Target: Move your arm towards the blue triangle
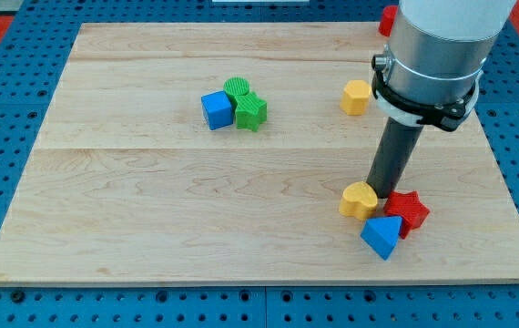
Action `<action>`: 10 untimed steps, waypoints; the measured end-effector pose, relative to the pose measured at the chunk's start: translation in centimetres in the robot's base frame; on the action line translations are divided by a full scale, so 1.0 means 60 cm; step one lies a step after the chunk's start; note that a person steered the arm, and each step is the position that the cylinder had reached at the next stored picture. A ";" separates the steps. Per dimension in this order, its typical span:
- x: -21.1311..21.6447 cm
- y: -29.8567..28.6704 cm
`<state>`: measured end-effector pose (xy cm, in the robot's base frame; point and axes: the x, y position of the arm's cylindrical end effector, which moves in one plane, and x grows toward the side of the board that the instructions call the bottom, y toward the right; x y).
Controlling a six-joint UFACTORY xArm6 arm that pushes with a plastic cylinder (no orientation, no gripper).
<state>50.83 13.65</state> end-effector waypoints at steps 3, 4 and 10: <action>-0.081 -0.004; -0.082 -0.107; 0.157 0.074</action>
<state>60.26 18.08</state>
